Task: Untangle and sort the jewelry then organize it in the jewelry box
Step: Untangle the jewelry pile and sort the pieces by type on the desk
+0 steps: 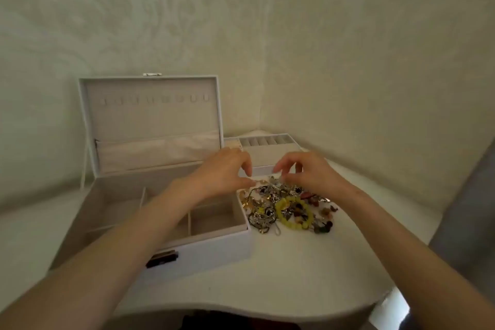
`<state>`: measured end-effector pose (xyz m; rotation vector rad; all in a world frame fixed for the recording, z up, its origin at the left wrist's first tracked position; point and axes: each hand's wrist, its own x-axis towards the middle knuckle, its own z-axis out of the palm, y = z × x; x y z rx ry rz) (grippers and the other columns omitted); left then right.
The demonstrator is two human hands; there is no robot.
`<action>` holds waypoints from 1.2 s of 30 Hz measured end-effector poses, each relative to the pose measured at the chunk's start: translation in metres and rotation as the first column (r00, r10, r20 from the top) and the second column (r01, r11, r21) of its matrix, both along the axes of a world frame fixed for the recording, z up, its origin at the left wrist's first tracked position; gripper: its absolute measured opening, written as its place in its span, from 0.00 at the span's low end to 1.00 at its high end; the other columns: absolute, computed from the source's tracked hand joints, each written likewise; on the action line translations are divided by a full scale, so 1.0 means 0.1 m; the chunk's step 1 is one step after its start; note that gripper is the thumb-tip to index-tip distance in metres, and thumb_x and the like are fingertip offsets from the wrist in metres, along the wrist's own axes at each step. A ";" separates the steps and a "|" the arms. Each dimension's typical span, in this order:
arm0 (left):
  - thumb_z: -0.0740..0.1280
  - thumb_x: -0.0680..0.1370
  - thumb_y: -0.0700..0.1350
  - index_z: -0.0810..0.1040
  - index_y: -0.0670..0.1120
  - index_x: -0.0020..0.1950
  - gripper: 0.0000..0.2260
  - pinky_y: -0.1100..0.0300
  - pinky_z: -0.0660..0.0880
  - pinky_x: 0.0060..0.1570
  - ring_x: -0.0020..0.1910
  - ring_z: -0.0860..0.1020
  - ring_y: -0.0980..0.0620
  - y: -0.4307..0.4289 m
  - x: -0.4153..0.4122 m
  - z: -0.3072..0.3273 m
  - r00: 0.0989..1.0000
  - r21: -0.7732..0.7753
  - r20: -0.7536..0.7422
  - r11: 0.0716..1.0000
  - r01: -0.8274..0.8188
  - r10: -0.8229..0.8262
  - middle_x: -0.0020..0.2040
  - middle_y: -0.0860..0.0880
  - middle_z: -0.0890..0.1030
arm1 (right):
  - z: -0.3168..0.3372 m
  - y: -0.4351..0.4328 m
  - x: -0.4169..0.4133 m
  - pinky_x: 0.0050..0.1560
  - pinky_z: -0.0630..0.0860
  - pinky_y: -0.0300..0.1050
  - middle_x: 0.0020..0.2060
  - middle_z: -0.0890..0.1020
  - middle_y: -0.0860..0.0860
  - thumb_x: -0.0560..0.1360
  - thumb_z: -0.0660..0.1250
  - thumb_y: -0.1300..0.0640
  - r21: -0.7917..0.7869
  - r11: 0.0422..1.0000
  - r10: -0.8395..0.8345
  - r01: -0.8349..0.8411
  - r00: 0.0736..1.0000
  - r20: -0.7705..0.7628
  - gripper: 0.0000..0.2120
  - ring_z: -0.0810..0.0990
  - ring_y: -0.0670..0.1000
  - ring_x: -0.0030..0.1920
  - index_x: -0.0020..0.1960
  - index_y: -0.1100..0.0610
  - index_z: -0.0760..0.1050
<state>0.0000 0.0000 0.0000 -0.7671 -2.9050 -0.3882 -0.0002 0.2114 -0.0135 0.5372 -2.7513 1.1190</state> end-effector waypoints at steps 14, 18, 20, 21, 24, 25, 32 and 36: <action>0.64 0.78 0.50 0.76 0.50 0.53 0.07 0.58 0.68 0.57 0.56 0.71 0.55 0.02 0.00 -0.17 0.996 0.134 -0.085 0.990 0.036 -0.025 0.54 0.53 0.76 | -0.04 0.11 -0.06 0.46 0.73 0.39 0.44 0.78 0.42 0.67 0.77 0.50 0.438 0.890 0.053 -0.126 0.983 0.175 0.08 0.75 0.43 0.45 0.43 0.46 0.79; 0.64 0.78 0.49 0.76 0.49 0.54 0.06 0.59 0.70 0.56 0.54 0.72 0.57 0.04 0.03 -0.16 0.994 0.146 -0.078 0.986 0.083 -0.072 0.53 0.54 0.77 | 0.02 0.16 -0.04 0.39 0.67 0.32 0.38 0.79 0.39 0.67 0.77 0.55 0.329 0.933 0.070 -0.144 0.971 0.227 0.09 0.75 0.38 0.37 0.38 0.45 0.77; 0.64 0.78 0.49 0.76 0.50 0.54 0.06 0.61 0.70 0.56 0.51 0.72 0.60 0.05 0.05 -0.16 0.994 0.140 -0.064 0.985 0.099 -0.091 0.53 0.55 0.77 | 0.03 0.18 -0.03 0.36 0.67 0.30 0.36 0.78 0.40 0.68 0.77 0.57 0.311 0.936 0.091 -0.166 0.966 0.243 0.09 0.74 0.35 0.33 0.39 0.47 0.77; 0.65 0.78 0.49 0.76 0.51 0.54 0.06 0.61 0.70 0.55 0.50 0.72 0.61 0.05 0.05 -0.16 0.994 0.145 -0.053 0.984 0.103 -0.096 0.52 0.56 0.77 | 0.03 0.18 -0.03 0.36 0.68 0.30 0.35 0.78 0.41 0.68 0.76 0.58 0.294 0.940 0.103 -0.176 0.964 0.247 0.08 0.73 0.35 0.32 0.40 0.48 0.78; 0.66 0.77 0.48 0.76 0.51 0.51 0.04 0.59 0.74 0.54 0.48 0.75 0.61 0.05 0.04 -0.17 0.995 0.204 -0.011 0.974 0.100 -0.100 0.50 0.55 0.80 | 0.07 0.18 0.00 0.35 0.68 0.29 0.33 0.78 0.41 0.70 0.74 0.61 0.222 0.957 0.134 -0.186 0.964 0.229 0.07 0.74 0.35 0.31 0.42 0.51 0.80; 0.67 0.77 0.48 0.76 0.51 0.50 0.04 0.58 0.75 0.53 0.48 0.76 0.60 0.05 0.03 -0.17 0.995 0.229 0.003 0.969 0.096 -0.099 0.49 0.55 0.80 | 0.09 0.18 0.00 0.34 0.69 0.29 0.32 0.79 0.40 0.70 0.74 0.62 0.188 0.964 0.145 -0.189 0.964 0.223 0.07 0.74 0.35 0.31 0.42 0.51 0.80; 0.72 0.73 0.48 0.75 0.50 0.52 0.11 0.61 0.73 0.56 0.48 0.81 0.58 0.15 0.05 -0.11 0.947 0.503 0.255 0.863 0.044 -0.197 0.47 0.51 0.84 | 0.18 0.03 0.06 0.39 0.74 0.37 0.35 0.82 0.48 0.71 0.72 0.65 -0.274 0.932 0.284 -0.238 0.948 0.142 0.03 0.77 0.47 0.37 0.43 0.59 0.80; 0.69 0.75 0.40 0.76 0.48 0.44 0.04 0.57 0.78 0.48 0.41 0.82 0.55 0.13 0.04 -0.11 0.961 0.618 0.206 0.786 0.018 -0.184 0.39 0.49 0.84 | 0.17 -0.10 0.04 0.35 0.73 0.33 0.33 0.81 0.47 0.72 0.71 0.67 -0.377 0.898 0.277 -0.228 0.957 0.081 0.05 0.76 0.45 0.33 0.44 0.59 0.78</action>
